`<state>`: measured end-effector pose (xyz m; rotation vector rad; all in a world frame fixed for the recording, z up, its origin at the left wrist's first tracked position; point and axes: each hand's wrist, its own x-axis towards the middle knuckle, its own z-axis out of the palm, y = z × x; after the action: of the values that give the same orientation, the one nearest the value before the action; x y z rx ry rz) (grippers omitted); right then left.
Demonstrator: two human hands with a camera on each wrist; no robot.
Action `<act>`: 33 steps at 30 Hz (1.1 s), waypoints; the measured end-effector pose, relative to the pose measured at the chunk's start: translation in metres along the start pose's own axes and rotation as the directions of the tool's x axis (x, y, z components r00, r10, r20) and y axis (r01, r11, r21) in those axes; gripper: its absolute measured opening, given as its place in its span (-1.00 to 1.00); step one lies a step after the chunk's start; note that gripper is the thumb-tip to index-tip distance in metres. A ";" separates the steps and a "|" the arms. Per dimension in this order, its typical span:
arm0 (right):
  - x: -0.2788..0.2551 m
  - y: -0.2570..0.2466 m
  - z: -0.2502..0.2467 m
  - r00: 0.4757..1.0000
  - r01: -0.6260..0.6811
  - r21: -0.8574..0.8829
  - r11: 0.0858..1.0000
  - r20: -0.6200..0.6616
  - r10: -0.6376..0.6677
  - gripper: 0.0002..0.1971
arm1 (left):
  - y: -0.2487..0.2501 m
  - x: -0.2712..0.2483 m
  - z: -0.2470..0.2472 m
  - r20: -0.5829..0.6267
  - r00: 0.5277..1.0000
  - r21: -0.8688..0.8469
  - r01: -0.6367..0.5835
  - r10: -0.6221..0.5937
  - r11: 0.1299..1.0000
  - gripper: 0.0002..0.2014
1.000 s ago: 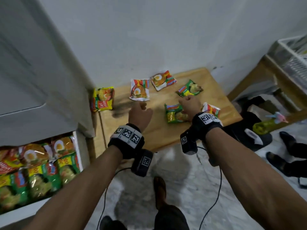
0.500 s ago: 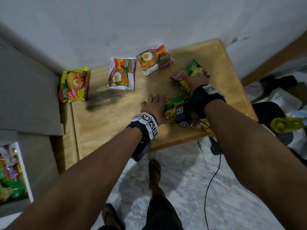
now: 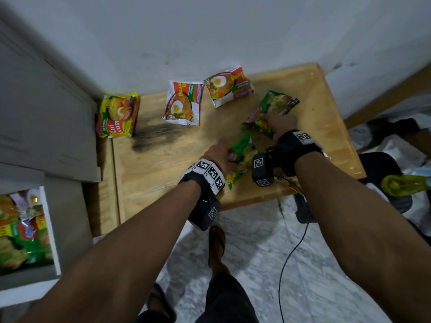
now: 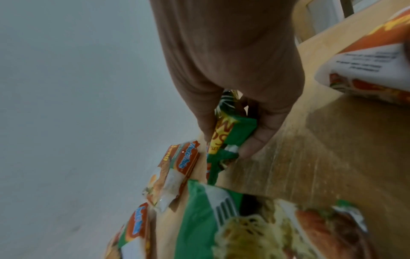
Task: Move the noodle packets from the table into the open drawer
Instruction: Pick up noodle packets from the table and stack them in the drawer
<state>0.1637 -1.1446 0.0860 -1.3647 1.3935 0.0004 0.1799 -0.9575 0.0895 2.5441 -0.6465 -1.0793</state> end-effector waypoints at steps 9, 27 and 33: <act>-0.134 0.014 0.022 0.977 0.170 0.237 0.957 0.082 -0.195 -0.38 | -0.065 -0.113 -0.051 -0.120 0.992 -0.249 0.012 -0.043 0.968 -0.46; -0.478 0.113 0.245 0.830 0.193 0.182 0.964 0.494 -0.259 -0.90 | -0.408 -0.401 -0.140 -0.398 0.861 -0.626 -0.001 -0.318 0.780 -0.80; -0.508 0.141 0.328 0.788 0.212 0.012 0.977 0.590 -0.178 -0.59 | -0.504 -0.421 -0.160 -0.333 0.735 -0.831 0.066 -0.590 0.552 -0.67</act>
<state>0.1318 -0.5366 0.2098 -1.3909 0.7265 0.3065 0.1815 -0.2956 0.2283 1.9994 0.4780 -0.4045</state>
